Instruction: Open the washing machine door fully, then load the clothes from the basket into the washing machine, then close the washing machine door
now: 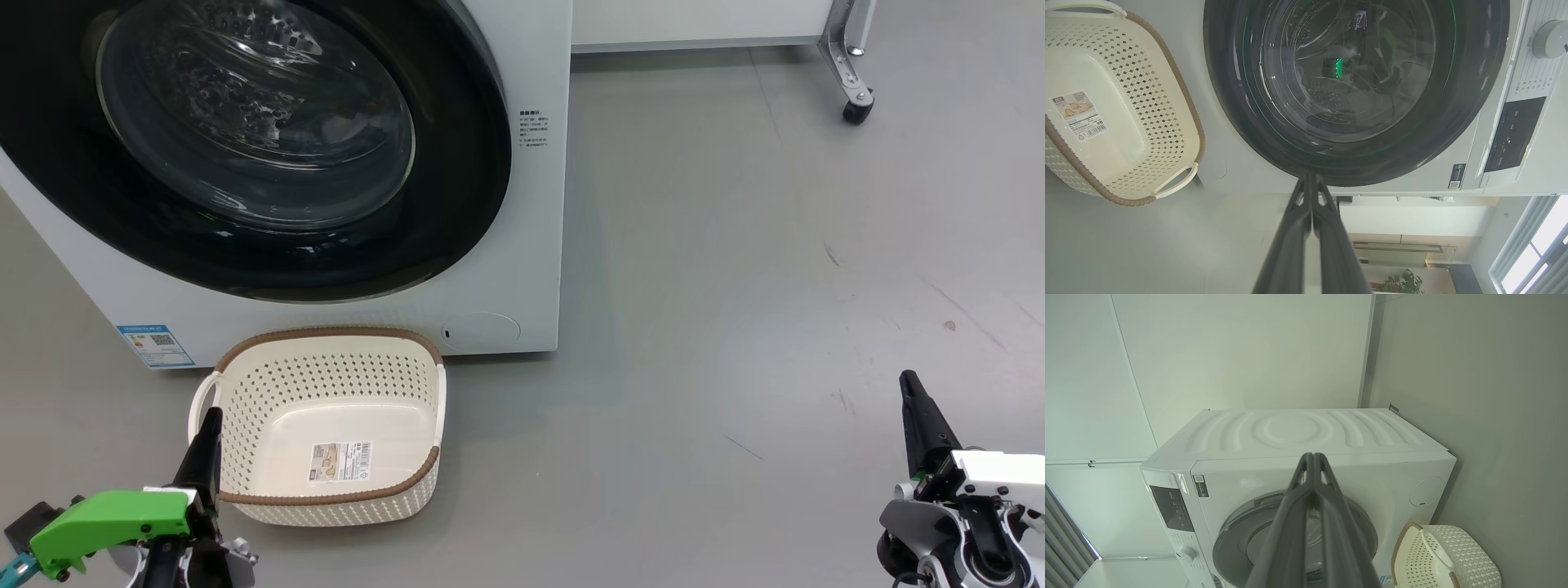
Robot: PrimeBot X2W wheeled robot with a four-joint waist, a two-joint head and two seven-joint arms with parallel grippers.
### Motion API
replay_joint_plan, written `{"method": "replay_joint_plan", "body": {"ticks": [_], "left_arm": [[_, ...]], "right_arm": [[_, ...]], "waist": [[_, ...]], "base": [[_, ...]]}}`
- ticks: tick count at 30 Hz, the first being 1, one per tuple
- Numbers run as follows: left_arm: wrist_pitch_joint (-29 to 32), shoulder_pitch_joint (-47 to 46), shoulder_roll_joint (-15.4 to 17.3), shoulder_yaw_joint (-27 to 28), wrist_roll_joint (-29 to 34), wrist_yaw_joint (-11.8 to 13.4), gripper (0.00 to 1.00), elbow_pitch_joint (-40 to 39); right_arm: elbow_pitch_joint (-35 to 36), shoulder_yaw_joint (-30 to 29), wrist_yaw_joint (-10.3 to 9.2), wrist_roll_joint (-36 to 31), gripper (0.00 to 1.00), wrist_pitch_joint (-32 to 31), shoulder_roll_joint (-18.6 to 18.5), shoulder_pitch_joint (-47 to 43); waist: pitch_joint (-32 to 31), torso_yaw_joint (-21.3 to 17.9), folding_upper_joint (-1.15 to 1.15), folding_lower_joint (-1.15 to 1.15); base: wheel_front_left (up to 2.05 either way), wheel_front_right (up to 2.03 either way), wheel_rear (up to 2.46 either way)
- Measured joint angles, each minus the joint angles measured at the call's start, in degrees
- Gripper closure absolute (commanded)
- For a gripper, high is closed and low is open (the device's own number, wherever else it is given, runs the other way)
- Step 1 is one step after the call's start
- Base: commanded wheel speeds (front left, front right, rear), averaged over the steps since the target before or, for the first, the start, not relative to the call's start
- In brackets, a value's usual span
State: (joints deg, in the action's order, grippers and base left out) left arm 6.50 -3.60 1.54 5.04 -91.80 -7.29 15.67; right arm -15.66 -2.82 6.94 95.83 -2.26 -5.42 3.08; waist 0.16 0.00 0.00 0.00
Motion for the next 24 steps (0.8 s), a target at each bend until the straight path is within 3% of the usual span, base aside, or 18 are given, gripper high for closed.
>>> {"method": "replay_joint_plan", "body": {"ticks": [24], "left_arm": [[0.0, 0.0, 0.0, 0.0, 0.0, 0.0, 1.0, 0.0]], "right_arm": [[-0.2, -0.1, 0.01, 0.0, 1.0, -0.4, 0.0, 0.0]], "waist": [[0.0, 0.0, 0.0, 0.0]], "base": [[0.0, 0.0, 0.0]]}}
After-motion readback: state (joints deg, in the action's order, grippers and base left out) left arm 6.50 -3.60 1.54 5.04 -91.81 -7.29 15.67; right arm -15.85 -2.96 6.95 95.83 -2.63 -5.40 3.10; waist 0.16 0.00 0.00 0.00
